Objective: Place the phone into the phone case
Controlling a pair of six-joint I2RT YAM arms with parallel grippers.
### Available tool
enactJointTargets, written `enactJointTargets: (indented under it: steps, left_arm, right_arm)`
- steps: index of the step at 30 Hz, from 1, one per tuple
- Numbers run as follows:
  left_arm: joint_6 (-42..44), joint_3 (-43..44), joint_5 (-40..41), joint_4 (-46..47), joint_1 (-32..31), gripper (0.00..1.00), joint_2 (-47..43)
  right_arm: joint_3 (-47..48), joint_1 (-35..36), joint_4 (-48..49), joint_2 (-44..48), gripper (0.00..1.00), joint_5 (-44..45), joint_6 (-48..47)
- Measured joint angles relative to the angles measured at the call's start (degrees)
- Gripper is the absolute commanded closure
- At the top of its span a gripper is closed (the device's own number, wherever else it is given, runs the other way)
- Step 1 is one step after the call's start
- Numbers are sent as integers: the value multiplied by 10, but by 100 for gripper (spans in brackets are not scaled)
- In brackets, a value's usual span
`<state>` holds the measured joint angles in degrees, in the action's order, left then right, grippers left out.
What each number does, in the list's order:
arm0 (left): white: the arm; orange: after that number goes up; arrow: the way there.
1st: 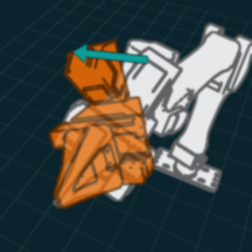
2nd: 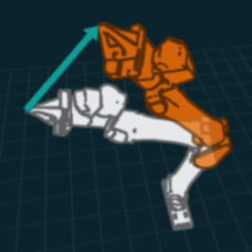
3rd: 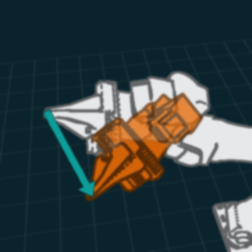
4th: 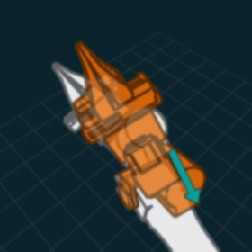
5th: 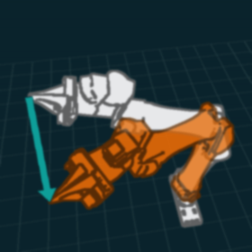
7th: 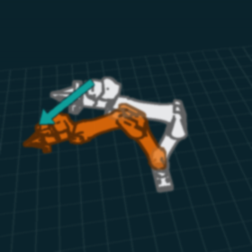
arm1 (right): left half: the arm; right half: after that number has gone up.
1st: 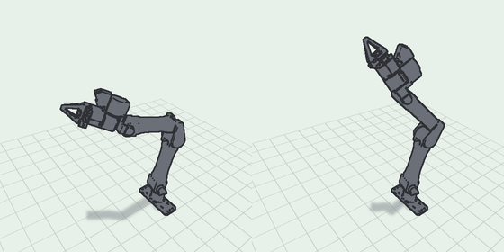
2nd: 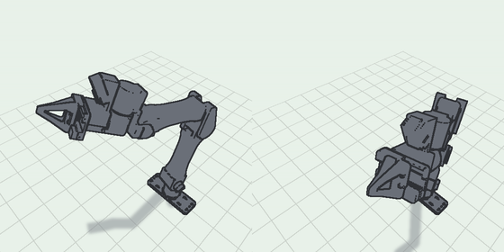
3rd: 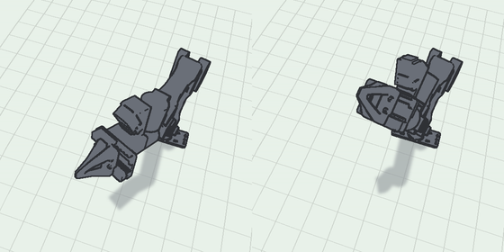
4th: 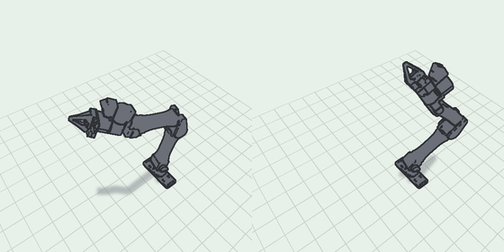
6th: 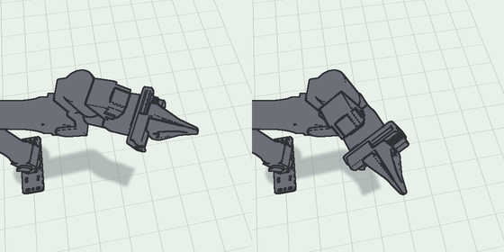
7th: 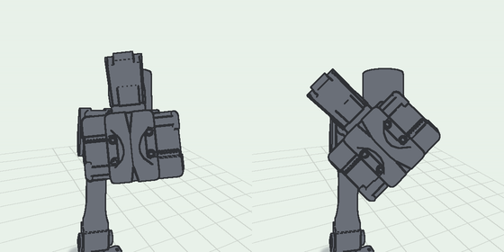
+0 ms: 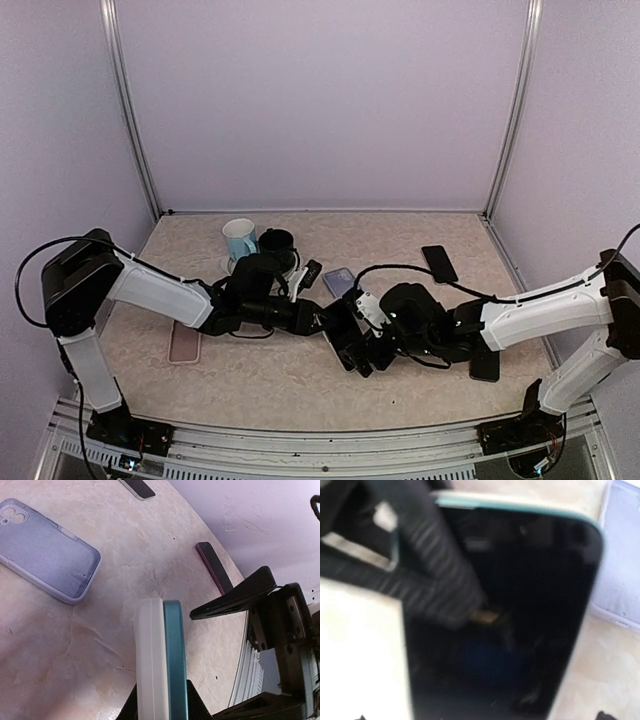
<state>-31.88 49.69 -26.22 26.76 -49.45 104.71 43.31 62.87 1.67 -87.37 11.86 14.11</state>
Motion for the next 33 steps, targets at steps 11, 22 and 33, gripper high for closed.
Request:
enactJointTargets:
  steps: [11,22,33]
  left_arm:
    - [215,-24,48,-65,-36,100,-83]
    - [345,-5,76,-121,-71,100,-100]
    - [374,14,74,-148,-76,100,-96]
  right_arm:
    - [-85,-152,62,115,6,-285,-121]
    - [-5,-208,73,62,33,-520,-323]
    - [12,-212,67,12,100,-569,-380]
